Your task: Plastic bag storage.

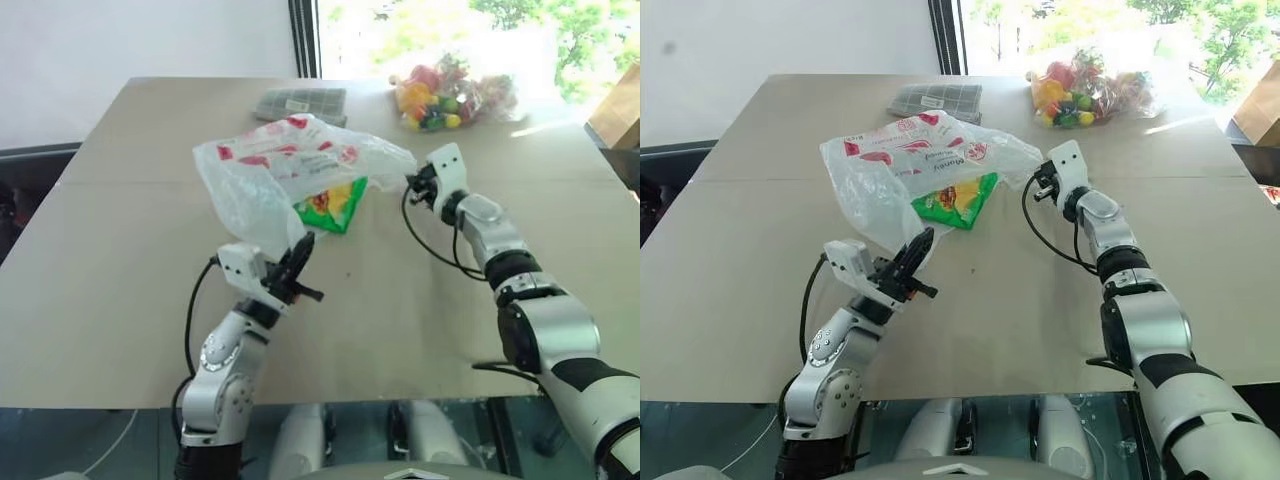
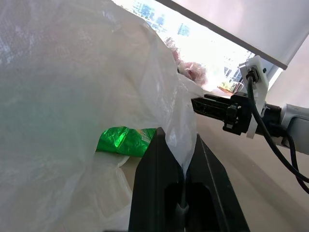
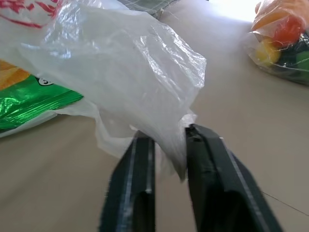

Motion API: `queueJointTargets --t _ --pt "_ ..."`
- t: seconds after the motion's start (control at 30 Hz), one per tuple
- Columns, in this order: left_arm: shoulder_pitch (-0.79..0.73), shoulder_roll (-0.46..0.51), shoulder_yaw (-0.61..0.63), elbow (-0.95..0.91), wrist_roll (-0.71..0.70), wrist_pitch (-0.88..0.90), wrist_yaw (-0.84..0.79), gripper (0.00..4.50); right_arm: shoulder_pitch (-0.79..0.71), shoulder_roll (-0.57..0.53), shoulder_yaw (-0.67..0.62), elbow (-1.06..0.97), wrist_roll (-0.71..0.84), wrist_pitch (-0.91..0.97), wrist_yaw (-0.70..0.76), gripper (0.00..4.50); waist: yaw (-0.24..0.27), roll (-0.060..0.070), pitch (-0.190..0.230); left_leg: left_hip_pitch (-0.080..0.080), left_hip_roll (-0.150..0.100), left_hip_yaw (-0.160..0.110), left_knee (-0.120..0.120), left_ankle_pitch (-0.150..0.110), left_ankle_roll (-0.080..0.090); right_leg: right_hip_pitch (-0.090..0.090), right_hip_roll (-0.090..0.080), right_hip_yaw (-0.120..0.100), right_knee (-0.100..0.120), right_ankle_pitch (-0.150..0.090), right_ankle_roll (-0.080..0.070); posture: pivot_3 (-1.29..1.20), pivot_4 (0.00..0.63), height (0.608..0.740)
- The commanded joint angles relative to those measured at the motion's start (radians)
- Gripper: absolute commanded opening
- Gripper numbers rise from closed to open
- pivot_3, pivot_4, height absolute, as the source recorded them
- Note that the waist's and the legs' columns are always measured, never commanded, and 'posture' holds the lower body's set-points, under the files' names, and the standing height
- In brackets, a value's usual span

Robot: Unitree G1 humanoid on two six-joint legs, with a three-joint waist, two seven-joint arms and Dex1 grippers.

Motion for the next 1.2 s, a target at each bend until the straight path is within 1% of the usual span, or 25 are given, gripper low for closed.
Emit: queueJointTargets --t 0.03,0.1,0.2,0.33,0.47,0.57,0.7,0.8,0.93,1.03,1.1,1.13,1.2 --pt "-0.018 0.005 0.005 0.003 0.012 -0.021 0.0 0.0 0.011 -0.033 -0.016 -0.057 0.009 -0.018 0.02 0.02 0.001 0.0 0.0 0.0 0.0 0.0 0.0 0.0 0.0 0.0 0.0 0.0 0.0 0.0 0.0 0.0 0.15 0.738" --pt "-0.058 0.017 0.023 0.011 0.007 -0.001 0.013 0.0 0.001 -0.043 -0.03 -0.088 0.035 0.011 0.058 0.02 0.002 0.0 0.0 0.0 0.0 0.0 0.0 0.0 0.0 0.0 0.0 0.0 0.0 0.0 0.0 0.0 0.15 0.738" --pt "-0.184 0.061 0.082 0.012 -0.013 0.055 0.062 0.0 -0.048 -0.076 -0.071 -0.154 0.089 0.075 0.094 0.02 0.002 0.001 0.001 0.0 0.0 -0.001 0.001 0.0 0.0 0.0 0.0 -0.001 0.0 0.0 0.0 0.0 0.15 0.738" --pt "-0.453 0.159 0.229 0.023 -0.109 0.107 0.115 0.0 -0.203 -0.157 -0.195 -0.222 0.214 0.185 0.079 0.02 0.002 0.003 0.006 -0.001 0.0 -0.001 0.002 0.001 -0.001 -0.001 0.0 -0.002 0.002 0.0 0.0 0.0 0.15 0.738" --pt "-0.718 0.271 0.349 0.128 -0.15 0.119 0.162 0.0 -0.336 -0.217 -0.293 -0.281 0.321 0.258 0.07 0.02 0.002 0.004 0.007 -0.007 0.0 -0.004 0.001 0.001 -0.001 -0.005 0.001 -0.005 -0.001 0.0 0.0 0.0 0.15 0.738" --pt "-0.837 0.32 0.378 0.247 -0.112 0.077 0.164 0.0 -0.37 -0.246 -0.321 -0.29 0.342 0.25 0.05 0.02 0.001 0.003 0.006 -0.009 -0.001 -0.004 -0.001 0.001 -0.001 -0.005 0.001 -0.008 -0.002 0.0 0.0 0.0 0.15 0.738" --pt "-0.889 0.337 0.337 0.392 -0.05 0.001 0.109 0.0 -0.348 -0.251 -0.309 -0.289 0.33 0.228 0.038 0.02 0.001 0.003 0.006 -0.011 -0.002 -0.002 -0.001 0.001 -0.001 -0.005 0.001 -0.012 -0.003 0.0 0.001 0.0 0.15 0.738" --pt "-0.913 0.32 0.322 0.483 -0.029 -0.05 0.085 0.0 -0.33 -0.246 -0.296 -0.293 0.32 0.211 0.035 0.02 0.003 0.003 0.006 -0.013 -0.002 -0.002 0.001 0.001 -0.002 -0.006 0.0 -0.015 -0.002 0.0 0.001 0.0 0.15 0.738" --pt "-0.928 0.29 0.298 0.54 -0.016 -0.09 0.067 0.0 -0.337 -0.25 -0.31 -0.285 0.327 0.174 0.001 0.02 0.002 0.004 0.007 -0.014 -0.002 -0.003 0.002 0.001 -0.002 -0.006 0.0 -0.017 -0.001 0.0 0.001 0.0 0.15 0.738" --pt "-0.932 0.274 0.284 0.535 -0.005 -0.115 0.056 0.0 -0.336 -0.253 -0.326 -0.295 0.349 0.162 0.001 0.02 0.001 0.004 0.007 -0.015 -0.002 -0.003 0.002 0.001 -0.002 -0.006 0.0 -0.018 -0.001 0.0 0.001 0.0 0.15 0.738" --pt "-0.939 0.267 0.285 0.487 -0.019 -0.132 0.048 0.0 -0.308 -0.26 -0.344 -0.367 0.411 0.222 0.07 0.02 0.002 0.004 0.007 -0.015 -0.002 -0.003 0.002 0.001 -0.002 -0.006 0.0 -0.018 -0.002 0.0 0.001 0.0 0.15 0.738" --pt "-0.933 0.268 0.287 0.466 -0.02 -0.135 0.049 0.0 -0.282 -0.265 -0.343 -0.409 0.425 0.245 0.095 0.02 0.002 0.004 0.007 -0.015 -0.002 -0.004 0.002 0.001 -0.002 -0.006 0.0 -0.018 -0.002 0.0 0.001 0.0 0.15 0.738" --pt "-0.883 0.277 0.282 0.401 -0.028 -0.109 0.039 0.0 -0.182 -0.285 -0.327 -0.524 0.452 0.338 0.145 0.02 0.005 0.003 0.007 -0.016 -0.002 -0.004 0.002 0.001 -0.002 -0.006 0.0 -0.019 -0.002 0.0 0.001 0.0 0.15 0.738"
